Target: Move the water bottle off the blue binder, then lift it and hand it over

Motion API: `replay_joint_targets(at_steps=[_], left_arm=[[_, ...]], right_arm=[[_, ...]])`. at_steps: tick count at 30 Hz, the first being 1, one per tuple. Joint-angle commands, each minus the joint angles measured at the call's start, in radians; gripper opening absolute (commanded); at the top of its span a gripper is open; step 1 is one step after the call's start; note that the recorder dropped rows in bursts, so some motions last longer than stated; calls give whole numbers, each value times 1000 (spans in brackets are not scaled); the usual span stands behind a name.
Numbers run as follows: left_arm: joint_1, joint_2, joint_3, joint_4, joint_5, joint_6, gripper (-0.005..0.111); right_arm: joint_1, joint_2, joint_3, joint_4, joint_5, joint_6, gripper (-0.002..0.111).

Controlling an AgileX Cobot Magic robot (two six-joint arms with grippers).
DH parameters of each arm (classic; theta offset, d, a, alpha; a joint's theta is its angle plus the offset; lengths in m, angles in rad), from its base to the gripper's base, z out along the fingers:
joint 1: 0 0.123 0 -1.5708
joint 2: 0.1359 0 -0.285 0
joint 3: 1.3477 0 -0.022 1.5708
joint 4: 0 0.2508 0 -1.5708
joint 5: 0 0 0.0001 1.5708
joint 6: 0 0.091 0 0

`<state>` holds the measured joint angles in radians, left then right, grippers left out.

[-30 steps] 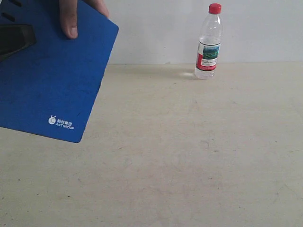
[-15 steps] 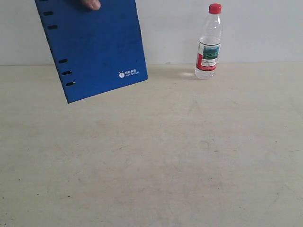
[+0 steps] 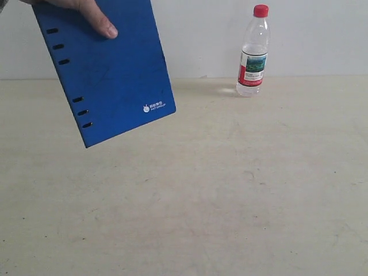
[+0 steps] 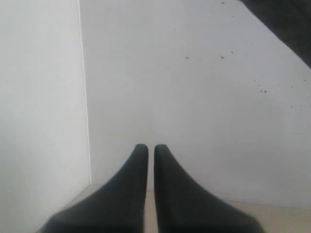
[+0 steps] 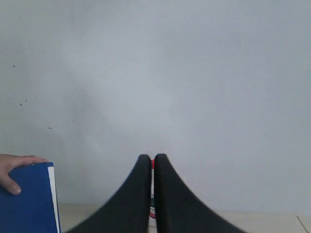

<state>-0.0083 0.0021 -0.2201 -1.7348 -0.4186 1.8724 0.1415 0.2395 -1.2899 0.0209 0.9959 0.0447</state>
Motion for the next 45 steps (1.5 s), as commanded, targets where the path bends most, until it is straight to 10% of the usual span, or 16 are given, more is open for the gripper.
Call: replay_joint_targets(at_steps=[1, 7, 28, 37, 45], left_arm=[[-2, -2, 4, -10, 6, 5, 4], [-2, -2, 4, -10, 34, 5, 4], [-2, -2, 4, -10, 109, -129, 4], [-2, -2, 4, -10, 108, -129, 4], [-2, -2, 6, -10, 100, -129, 4]], right_arm=[[-3, -139, 352, -16, -199, 62, 0], [-3, 74, 1137, 91, -1225, 92, 0], [-3, 247, 1290, 350, -893, 174, 0], [-173, -239, 1290, 332, -869, 131, 0], [-230, -229, 1290, 234, -1734, -129, 0]])
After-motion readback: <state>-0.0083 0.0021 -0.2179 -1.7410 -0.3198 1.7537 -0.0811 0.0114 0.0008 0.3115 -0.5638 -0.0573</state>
